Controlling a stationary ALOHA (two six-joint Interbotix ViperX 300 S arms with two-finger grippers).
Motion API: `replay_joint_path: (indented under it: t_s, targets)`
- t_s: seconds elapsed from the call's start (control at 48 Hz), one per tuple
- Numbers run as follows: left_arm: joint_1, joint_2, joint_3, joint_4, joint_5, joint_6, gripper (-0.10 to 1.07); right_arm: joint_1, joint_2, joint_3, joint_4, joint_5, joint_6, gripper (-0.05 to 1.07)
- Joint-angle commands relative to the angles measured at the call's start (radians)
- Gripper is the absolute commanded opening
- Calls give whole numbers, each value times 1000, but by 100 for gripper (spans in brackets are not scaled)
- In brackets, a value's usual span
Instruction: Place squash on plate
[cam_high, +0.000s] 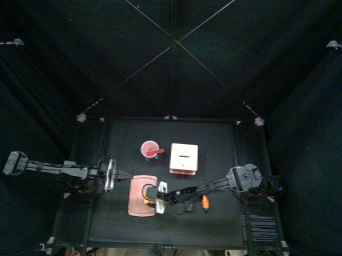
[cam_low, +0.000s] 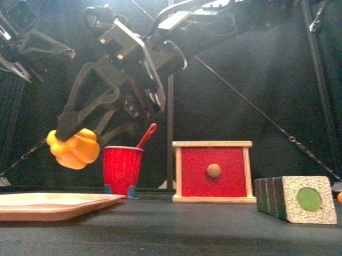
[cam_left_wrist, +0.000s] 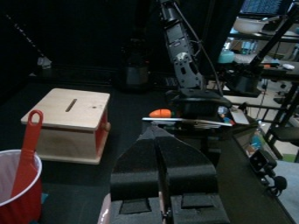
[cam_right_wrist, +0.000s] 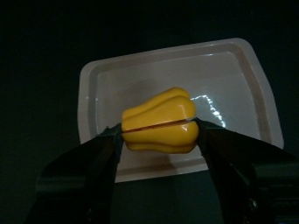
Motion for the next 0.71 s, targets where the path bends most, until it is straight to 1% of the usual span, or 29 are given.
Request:
replay_joint_path:
  t_s: [0.0, 0.188, 0.583, 0.688]
  targets:
    - [2, 5, -18, 0, -9, 0, -2, -15, -9, -34, -6, -28, -8, 73]
    - [3, 5, -12, 0, -9, 0, -2, -29, 17, -46, -3, -49, -2, 73]
    - [6, 5, -11, 0, -9, 0, -2, -34, 44, -63, 0, -51, -2, 74]
    - [6, 5, -11, 0, -11, 0, -2, -34, 54, -66, 2, -49, -2, 77]
